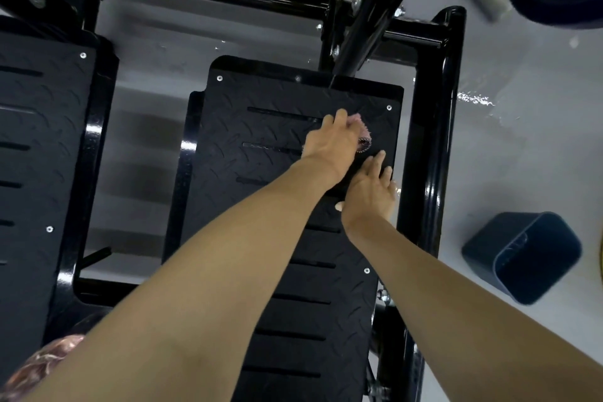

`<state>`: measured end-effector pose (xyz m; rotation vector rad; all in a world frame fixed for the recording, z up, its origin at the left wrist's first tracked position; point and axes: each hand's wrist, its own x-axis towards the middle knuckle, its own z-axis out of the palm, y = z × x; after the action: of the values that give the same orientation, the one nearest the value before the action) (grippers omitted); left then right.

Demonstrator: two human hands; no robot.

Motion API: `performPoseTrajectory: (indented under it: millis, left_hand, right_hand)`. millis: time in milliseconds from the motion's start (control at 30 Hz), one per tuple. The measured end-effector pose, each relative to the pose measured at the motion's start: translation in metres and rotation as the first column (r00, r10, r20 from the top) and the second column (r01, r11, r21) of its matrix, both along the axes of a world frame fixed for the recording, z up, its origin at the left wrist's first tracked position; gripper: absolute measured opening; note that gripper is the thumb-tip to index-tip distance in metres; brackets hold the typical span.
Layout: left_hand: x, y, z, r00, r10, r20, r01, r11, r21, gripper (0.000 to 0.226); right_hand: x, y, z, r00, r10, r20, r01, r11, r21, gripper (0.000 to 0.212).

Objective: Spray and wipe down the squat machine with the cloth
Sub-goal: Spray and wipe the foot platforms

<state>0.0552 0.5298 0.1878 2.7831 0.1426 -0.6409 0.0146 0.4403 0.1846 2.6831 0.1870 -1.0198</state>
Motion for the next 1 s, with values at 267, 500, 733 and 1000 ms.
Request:
performPoseTrajectory:
  millis: [267,500,733,1000]
  left_hand:
    - [-0.021,0.068,0.001,0.999,-0.028,-0.034,0.032,0.994,0.109,0.068]
    - [-0.053,0.138,-0.002,0.965,0.262,-0.016,-0.259,0.961,0.093,0.065]
    - [-0.029,0.158,0.007,0.810,0.536,0.239,-0.541,0.840,-0.050,0.043]
    - [0.026,0.142,-0.011,0.696,0.717,0.032,-0.717,0.692,0.086,0.037]
  right_hand:
    - [0.002,0.003,0.000,0.999,0.038,-0.015,-0.038,0.999,-0.037,0.101]
    - [0.001,0.002,0.000,0.999,0.045,-0.021,-0.045,0.999,-0.017,0.103]
    - [0.001,-0.001,0.001,0.997,0.058,-0.044,-0.057,0.998,0.010,0.102]
    - [0.000,-0.002,-0.001,0.999,0.039,-0.025,-0.038,0.999,0.029,0.104]
